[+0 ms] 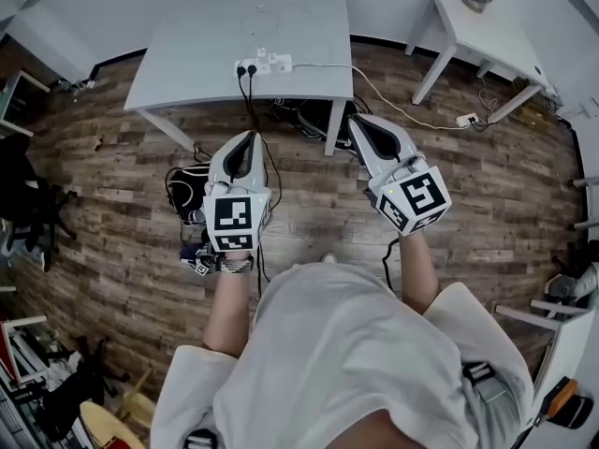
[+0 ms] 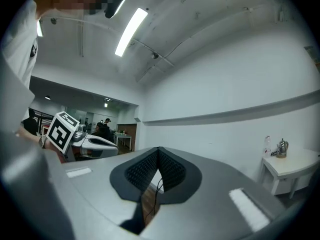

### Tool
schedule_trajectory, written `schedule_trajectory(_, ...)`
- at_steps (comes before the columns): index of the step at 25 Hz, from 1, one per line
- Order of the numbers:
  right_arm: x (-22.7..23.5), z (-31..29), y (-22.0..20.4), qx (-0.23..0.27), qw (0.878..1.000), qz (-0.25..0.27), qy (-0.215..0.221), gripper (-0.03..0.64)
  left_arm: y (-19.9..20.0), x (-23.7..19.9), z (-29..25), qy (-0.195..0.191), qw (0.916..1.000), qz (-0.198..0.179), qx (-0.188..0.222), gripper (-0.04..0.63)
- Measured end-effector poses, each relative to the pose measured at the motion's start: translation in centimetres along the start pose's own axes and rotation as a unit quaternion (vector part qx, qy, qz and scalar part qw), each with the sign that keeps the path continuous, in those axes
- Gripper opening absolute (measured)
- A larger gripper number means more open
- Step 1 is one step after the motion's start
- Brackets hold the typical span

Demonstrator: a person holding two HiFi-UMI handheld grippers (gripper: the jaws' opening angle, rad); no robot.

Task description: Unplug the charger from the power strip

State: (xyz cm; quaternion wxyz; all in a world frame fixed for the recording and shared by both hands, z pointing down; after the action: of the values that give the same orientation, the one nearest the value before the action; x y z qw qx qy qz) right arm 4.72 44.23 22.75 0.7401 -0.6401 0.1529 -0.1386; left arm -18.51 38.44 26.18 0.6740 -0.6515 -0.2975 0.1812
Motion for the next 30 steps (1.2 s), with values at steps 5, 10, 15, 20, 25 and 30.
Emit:
schedule_trajectory(5, 2.2, 1.7, -0.4, -0.003, 1.000, 0.000, 0.008, 0.000, -0.7, 1.7, -1.0, 0.009, 0.9999, 0.007, -0.012, 0.002)
schedule_trajectory(10, 3.9, 2.2, -1.6, -0.002, 1.000, -0.004, 0.008, 0.002, -0.9, 2.0, -1.9, 0.010, 0.9998, 0.012, -0.009, 0.002)
schedule_trajectory(15, 5.6, 1.9, -2.0, -0.003, 1.000, -0.013, 0.001, 0.002, -1.1, 2.5, -2.9, 0.014, 0.9996, 0.026, -0.003, 0.003)
schedule_trajectory(20, 7.4, -0.5, -2.9, -0.005, 1.000, -0.023, -0.003, 0.002, -2.1, 1.2, -5.2, 0.010, 0.9996, 0.027, -0.005, 0.002)
schedule_trajectory(25, 9.3, -4.6, -4.2, -0.008, 1.000, -0.027, -0.003, 0.002, -3.8, -1.6, -8.8, 0.018, 0.9990, 0.039, -0.012, 0.003)
schedule_trajectory(30, 11.5, -10.2, -4.8, -0.004, 0.999, -0.034, -0.010, 0.002, -4.5, -6.0, -13.5, 0.014, 0.9983, 0.055, -0.013, 0.002)
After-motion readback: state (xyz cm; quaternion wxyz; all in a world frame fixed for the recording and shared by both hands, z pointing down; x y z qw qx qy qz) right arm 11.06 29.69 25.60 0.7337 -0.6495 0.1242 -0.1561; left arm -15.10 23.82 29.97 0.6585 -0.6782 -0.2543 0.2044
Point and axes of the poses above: the fingertips, and each gripper's own axes: z backward along the fingers, x to its right, y out of its top, the point moved 8 cm from there along z, backward along the fingers, and after that the axes turned 8 degrees about x, right-handed, at the moved point
